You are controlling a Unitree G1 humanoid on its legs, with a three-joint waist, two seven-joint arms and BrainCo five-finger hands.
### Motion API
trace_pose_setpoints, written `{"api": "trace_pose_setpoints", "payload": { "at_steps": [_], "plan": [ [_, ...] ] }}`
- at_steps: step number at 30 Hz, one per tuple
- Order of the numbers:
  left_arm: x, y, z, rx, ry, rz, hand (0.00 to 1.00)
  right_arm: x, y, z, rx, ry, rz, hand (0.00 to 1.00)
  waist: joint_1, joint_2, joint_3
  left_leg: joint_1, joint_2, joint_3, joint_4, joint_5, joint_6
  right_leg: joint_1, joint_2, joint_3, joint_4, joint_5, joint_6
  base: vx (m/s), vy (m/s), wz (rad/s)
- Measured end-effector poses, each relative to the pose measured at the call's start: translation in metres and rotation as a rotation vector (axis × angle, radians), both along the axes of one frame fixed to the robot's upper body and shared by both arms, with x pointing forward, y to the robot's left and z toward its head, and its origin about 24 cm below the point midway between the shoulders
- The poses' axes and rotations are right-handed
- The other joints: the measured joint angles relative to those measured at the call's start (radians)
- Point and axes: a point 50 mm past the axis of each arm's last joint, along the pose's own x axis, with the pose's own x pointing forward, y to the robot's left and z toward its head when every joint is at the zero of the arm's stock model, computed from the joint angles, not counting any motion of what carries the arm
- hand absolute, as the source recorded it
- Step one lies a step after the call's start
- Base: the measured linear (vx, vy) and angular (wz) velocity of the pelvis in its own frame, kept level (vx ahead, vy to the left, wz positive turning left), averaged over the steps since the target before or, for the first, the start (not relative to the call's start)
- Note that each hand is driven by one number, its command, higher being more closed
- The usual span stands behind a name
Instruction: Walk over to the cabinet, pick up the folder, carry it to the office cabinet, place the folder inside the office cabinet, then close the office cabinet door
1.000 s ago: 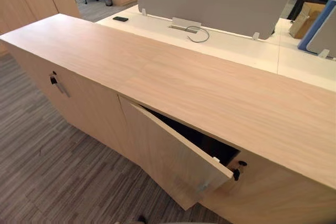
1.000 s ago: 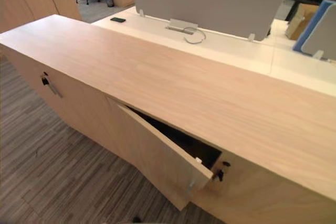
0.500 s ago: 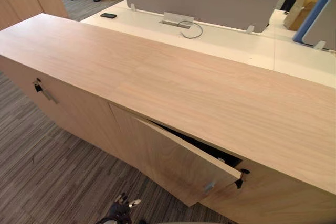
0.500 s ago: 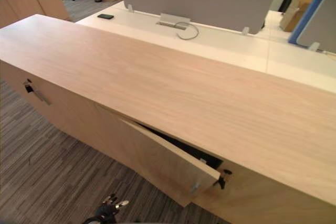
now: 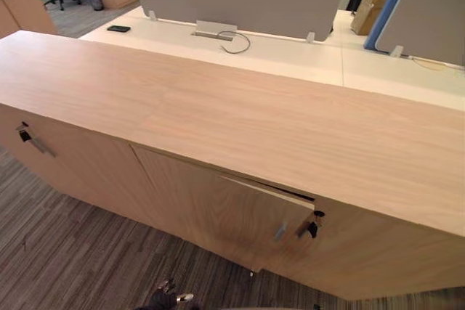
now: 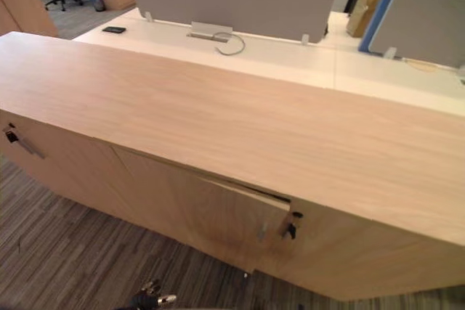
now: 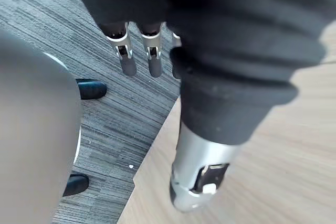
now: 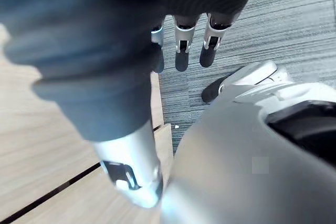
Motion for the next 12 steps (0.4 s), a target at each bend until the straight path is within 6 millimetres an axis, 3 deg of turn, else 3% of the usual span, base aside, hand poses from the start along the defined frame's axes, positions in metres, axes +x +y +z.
{"api": "trace_pose_setpoints", "payload": {
  "at_steps": [1,2,3,5,6,9,12],
  "plan": [
    [0.002,-0.001,0.000,-0.005,-0.007,0.015,0.00,0.005,-0.002,0.001,-0.005,-0.012,0.007,0.00,0.007,0.008,0.011,-0.004,0.011,0.027,0.012,-0.010,0.005,-0.015,0.006,-0.022,0.004,0.022,0.000,-0.12,0.024,-1.04],
    [0.003,-0.004,0.000,-0.019,-0.014,0.045,0.00,0.015,-0.003,0.003,-0.016,-0.037,0.027,0.00,0.023,0.025,0.023,-0.020,0.042,0.080,0.043,-0.029,0.015,-0.027,0.002,-0.143,0.001,0.042,-0.034,-0.13,-0.011,-1.18],
    [0.004,-0.003,0.001,-0.022,-0.025,0.065,0.00,0.020,-0.004,0.004,-0.022,-0.051,0.045,0.00,0.028,0.024,0.024,-0.017,0.041,0.127,0.059,-0.035,0.015,-0.044,-0.054,-0.397,0.076,-0.001,-0.095,-0.12,-0.019,-1.11],
    [0.005,-0.005,0.001,-0.022,-0.017,0.048,0.00,0.023,-0.004,0.005,-0.024,-0.064,0.047,0.00,0.024,0.029,0.025,-0.017,0.044,0.157,0.076,-0.055,0.008,-0.038,-0.096,-0.563,0.100,-0.008,-0.082,-0.06,-0.019,-0.71],
    [0.004,-0.005,0.001,-0.022,-0.013,0.042,0.00,0.023,-0.005,0.006,-0.026,-0.066,0.047,0.00,0.019,0.031,0.020,-0.014,0.051,0.160,0.072,-0.061,0.005,-0.034,-0.072,-0.557,0.063,0.019,-0.056,-0.05,-0.034,-0.39],
    [0.005,-0.006,0.001,-0.027,-0.012,0.029,0.00,0.021,-0.004,0.005,-0.024,-0.054,0.046,0.00,0.025,0.033,0.011,-0.015,0.076,0.163,0.061,-0.051,-0.012,0.009,-0.008,-0.543,-0.075,0.074,-0.068,-0.01,-0.094,-0.21],
    [0.003,-0.007,0.000,-0.041,-0.009,0.044,0.00,0.016,-0.004,0.003,-0.022,-0.035,0.036,0.00,0.024,0.032,-0.002,0.003,0.092,0.157,0.039,-0.039,-0.031,0.034,0.028,-0.538,-0.120,0.088,-0.079,0.04,-0.096,-0.10]
  ]
}}
